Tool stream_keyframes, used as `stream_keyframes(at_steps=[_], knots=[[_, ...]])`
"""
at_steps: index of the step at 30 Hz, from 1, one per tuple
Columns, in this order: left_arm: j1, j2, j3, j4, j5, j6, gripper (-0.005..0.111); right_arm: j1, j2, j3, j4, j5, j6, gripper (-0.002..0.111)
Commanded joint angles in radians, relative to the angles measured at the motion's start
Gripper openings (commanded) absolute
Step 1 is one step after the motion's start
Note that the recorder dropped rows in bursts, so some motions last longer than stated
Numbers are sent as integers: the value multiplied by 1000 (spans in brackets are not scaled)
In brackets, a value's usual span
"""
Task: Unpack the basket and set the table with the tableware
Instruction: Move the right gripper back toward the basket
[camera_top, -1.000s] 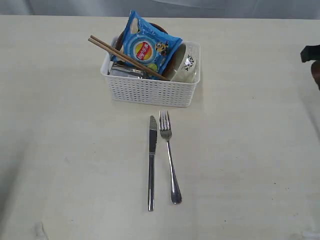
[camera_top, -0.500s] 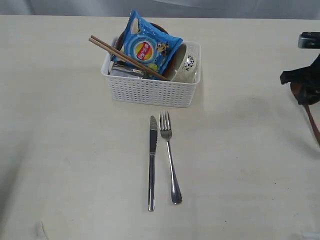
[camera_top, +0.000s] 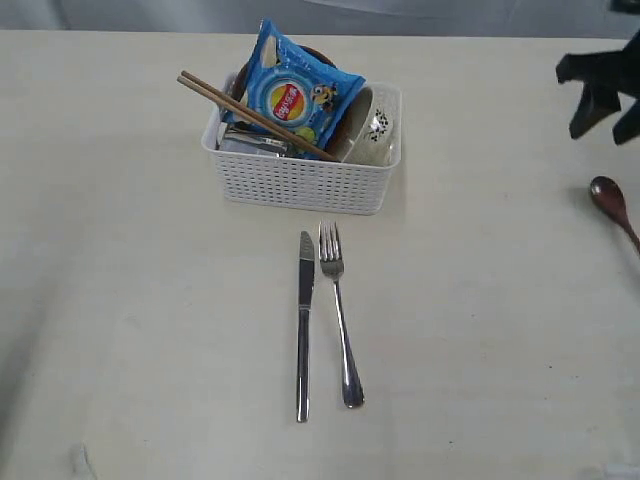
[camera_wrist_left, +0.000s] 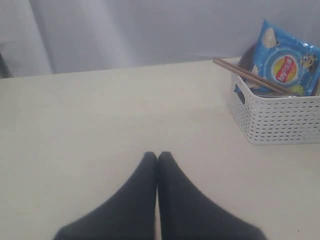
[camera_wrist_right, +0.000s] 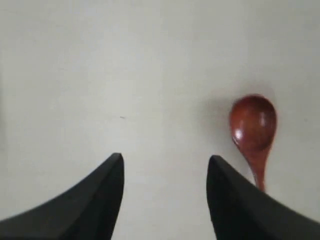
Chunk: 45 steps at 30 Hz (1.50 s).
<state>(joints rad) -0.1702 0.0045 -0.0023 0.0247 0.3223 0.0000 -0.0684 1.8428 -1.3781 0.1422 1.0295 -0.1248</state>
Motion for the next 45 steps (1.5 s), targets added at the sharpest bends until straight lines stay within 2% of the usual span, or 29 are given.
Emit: stream_keyframes(at_steps=[1,8,12,14,19,26,29,34,43,45], knots=[[-3,-5,2,-4,-2,0,0,112,-46,-113,54,76,-6,49],[-3,-5,2,-4,-2,0,0,370,-7,-321,31,107,125,50],[-3,-5,2,-4,-2,0,0,472,74,-437,-65,165,208,60],[-3,-5,2,-4,-2,0,0,514,131,-500,-130,192,262,62],[-3,-5,2,-4,-2,0,0,575,235,-581,-189,192,392,59],[-3,-5,2,-4,-2,0,0,641,316,-598,-308,192,431,59],[-3,-5,2,-4,-2,0,0,665,326,-598,-371,192,441,58],[-3,-5,2,-4,-2,0,0,727,317,-598,-542,192,446,48],[-3,-5,2,-4,-2,0,0,874,315,-598,-791,192,461,48],[-3,-5,2,-4,-2,0,0,900,304,-598,-776,192,506,48]])
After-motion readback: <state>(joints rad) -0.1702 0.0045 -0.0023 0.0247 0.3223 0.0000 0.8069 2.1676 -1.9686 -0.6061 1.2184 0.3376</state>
